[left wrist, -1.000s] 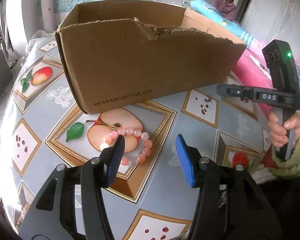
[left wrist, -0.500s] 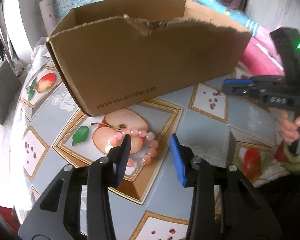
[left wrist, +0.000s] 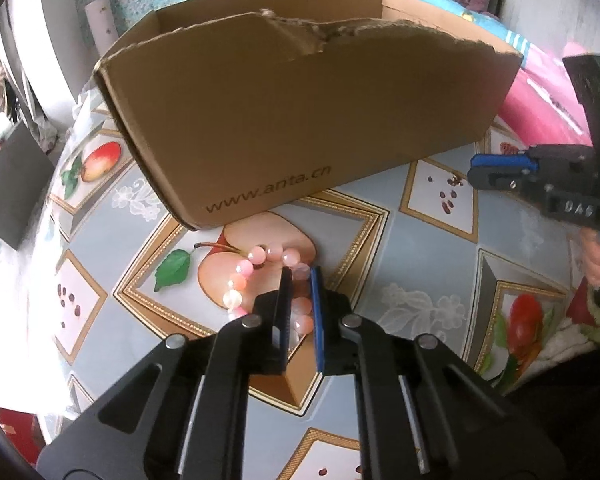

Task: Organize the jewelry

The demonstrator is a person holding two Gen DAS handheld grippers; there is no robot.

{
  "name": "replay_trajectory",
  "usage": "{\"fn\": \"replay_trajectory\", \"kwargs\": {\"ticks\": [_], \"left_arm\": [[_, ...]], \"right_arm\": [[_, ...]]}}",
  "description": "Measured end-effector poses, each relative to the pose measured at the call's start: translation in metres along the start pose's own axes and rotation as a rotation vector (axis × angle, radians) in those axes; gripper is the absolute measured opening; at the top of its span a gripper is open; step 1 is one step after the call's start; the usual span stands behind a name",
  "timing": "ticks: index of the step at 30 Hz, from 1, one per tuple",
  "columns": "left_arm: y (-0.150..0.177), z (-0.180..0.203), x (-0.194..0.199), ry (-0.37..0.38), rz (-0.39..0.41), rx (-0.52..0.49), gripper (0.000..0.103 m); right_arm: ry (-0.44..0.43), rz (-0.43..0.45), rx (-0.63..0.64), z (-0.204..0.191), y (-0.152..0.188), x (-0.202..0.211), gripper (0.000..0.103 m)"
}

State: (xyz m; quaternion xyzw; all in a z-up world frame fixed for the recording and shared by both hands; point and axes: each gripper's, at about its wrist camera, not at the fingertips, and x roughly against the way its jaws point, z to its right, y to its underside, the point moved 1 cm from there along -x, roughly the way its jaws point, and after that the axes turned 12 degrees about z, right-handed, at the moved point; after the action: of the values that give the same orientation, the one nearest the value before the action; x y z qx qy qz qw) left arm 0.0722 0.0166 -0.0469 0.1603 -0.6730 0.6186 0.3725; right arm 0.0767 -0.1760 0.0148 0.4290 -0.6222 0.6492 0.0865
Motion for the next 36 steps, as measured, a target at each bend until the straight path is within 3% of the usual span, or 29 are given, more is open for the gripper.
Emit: {"fn": "replay_trajectory", "kwargs": {"ticks": [5,10,14,19,27,32,36], "left_arm": [[0.000,0.000,0.001,0.000,0.003,-0.001,0.008],[0.001,-0.001,0.003,0.006,0.007,0.014,0.008],[0.003,-0.004,0.005,0.010,0.009,0.021,0.008],[0.004,-0.006,0.006,0.015,0.012,0.029,0.008],[0.004,-0.008,0.007,0.026,0.013,0.042,0.008],[0.003,-0.010,0.007,0.031,0.018,0.057,0.008],[0.002,-0.019,0.015,0.035,0.069,0.117,0.008]], "right_arm": [[0.021,-0.009,0.057,-0.015,-0.004,-0.007,0.027],[0.066,-0.019,0.104,-0.027,-0.003,-0.017,0.027],[0.068,-0.032,0.094,-0.024,-0.004,-0.020,0.013],[0.061,-0.043,0.081,-0.022,-0.004,-0.022,0.013],[-0.062,-0.029,-0.169,0.018,-0.004,-0.023,0.013],[-0.238,0.020,-0.435,0.048,0.004,-0.016,0.013],[-0.331,0.076,-0.535,0.058,0.003,-0.001,0.013]]}}
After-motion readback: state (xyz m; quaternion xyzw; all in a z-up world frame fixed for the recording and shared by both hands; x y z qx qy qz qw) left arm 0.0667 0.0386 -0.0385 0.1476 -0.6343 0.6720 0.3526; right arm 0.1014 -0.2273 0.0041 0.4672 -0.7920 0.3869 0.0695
